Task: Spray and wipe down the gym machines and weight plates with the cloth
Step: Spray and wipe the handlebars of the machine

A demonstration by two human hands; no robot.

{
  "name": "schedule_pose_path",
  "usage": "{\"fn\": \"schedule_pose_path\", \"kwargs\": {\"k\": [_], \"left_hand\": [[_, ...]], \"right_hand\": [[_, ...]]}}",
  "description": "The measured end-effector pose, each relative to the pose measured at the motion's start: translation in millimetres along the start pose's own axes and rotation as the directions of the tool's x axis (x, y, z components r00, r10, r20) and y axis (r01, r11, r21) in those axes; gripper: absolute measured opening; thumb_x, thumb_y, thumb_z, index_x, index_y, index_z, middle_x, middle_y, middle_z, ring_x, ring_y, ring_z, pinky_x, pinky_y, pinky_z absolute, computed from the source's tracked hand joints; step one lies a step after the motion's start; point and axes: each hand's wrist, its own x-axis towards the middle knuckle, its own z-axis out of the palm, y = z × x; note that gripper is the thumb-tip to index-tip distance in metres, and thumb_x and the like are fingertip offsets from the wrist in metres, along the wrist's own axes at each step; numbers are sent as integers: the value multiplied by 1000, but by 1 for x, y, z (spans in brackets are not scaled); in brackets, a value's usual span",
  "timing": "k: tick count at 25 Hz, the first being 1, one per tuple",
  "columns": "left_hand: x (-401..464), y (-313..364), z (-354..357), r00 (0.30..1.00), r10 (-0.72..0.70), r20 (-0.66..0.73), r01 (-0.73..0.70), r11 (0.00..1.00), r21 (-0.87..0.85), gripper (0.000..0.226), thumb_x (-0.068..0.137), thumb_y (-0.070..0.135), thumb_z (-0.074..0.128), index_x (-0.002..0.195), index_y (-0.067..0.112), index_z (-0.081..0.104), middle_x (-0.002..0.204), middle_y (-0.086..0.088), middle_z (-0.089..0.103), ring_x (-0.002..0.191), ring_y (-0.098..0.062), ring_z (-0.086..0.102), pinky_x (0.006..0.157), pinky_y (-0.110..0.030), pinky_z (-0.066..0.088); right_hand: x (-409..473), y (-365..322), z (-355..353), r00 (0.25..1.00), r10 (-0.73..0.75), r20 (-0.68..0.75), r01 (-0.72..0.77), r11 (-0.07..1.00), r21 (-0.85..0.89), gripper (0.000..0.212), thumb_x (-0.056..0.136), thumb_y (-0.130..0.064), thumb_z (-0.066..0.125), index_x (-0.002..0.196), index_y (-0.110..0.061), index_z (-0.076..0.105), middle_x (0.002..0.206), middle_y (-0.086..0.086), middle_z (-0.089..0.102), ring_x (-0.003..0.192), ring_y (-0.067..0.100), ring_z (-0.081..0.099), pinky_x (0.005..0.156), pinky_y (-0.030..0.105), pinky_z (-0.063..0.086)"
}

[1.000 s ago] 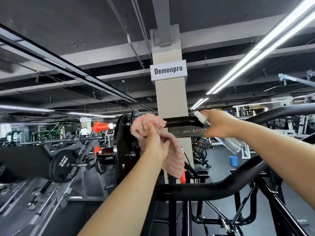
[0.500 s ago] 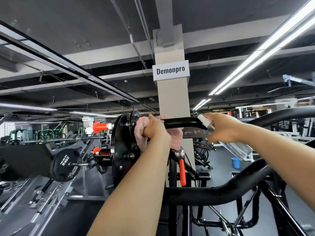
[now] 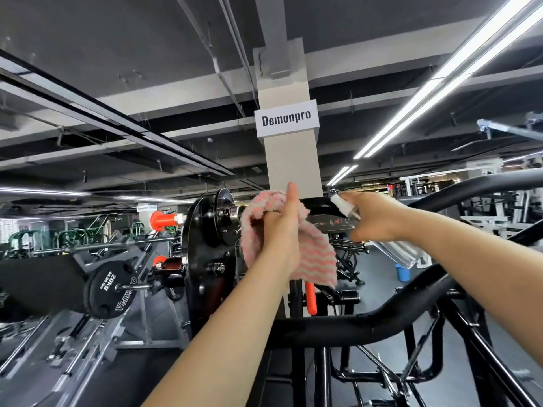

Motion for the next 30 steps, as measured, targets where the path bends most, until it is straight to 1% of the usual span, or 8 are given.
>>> {"fn": "schedule_pose_path", "kwargs": {"k": [4,8,13,15,18,22,28,30], "left_hand": [[14,0,-18,1000,18,-13,-21,945,-327,32,91,61,36,81,31,42,81,11,67,83,-11,61,73,-32,53],[8,-7,-17,995,-84,-52,74,982,-172,35,103,23,35,68,17,34,22,13,37,23,2,42,30,-10,32],[20,-24,2,969,-240,56,234,823,-517,54,93,49,45,73,-1,51,64,-14,60,57,-20,59,70,-36,49],[21,-27,10,969,-216,116,241,747,-620,51,86,54,52,100,5,46,101,-14,59,86,-23,59,77,-42,47],[24,-24,20,978,-113,173,194,795,-574,56,82,61,50,102,9,53,104,-12,61,81,-20,61,82,-37,50],[26,-17,32,980,-192,58,191,805,-561,58,87,62,44,104,7,51,71,-4,63,50,-14,60,55,-24,49],[39,-17,60,829,-185,-528,-121,862,-493,38,92,42,53,97,4,50,93,-4,61,92,-26,58,92,-35,47],[36,-13,71,860,-210,-466,-63,861,-504,43,99,35,42,114,-4,48,87,-18,70,87,-32,64,78,-30,54]], "right_hand": [[1,11,-6,998,-26,56,16,985,170,56,75,-2,65,126,-17,48,85,4,59,60,13,51,50,23,43],[0,34,-15,998,49,46,-54,993,108,63,75,-5,67,133,-12,44,83,-4,54,63,11,50,55,23,43],[-9,97,-38,957,287,-49,-289,914,-286,74,76,-23,64,143,-28,32,120,-2,56,100,17,54,107,53,28],[-12,111,-39,950,306,-65,-307,871,-383,73,76,-26,63,142,-31,33,139,-5,46,132,19,39,111,64,2],[-10,116,-34,950,306,-67,-307,870,-384,74,75,-26,63,142,-34,32,137,-7,46,139,17,26,110,62,-10],[-5,122,-30,949,304,-76,-311,878,-364,79,73,-26,64,144,-32,30,140,-7,43,140,17,20,108,62,-13],[-7,120,-30,950,296,-97,-310,879,-362,80,72,-26,63,144,-32,30,144,-7,38,142,16,15,108,62,-13],[-8,120,-30,951,294,-98,-310,882,-354,79,72,-27,63,144,-32,30,144,-8,38,142,15,16,108,62,-14]]}}
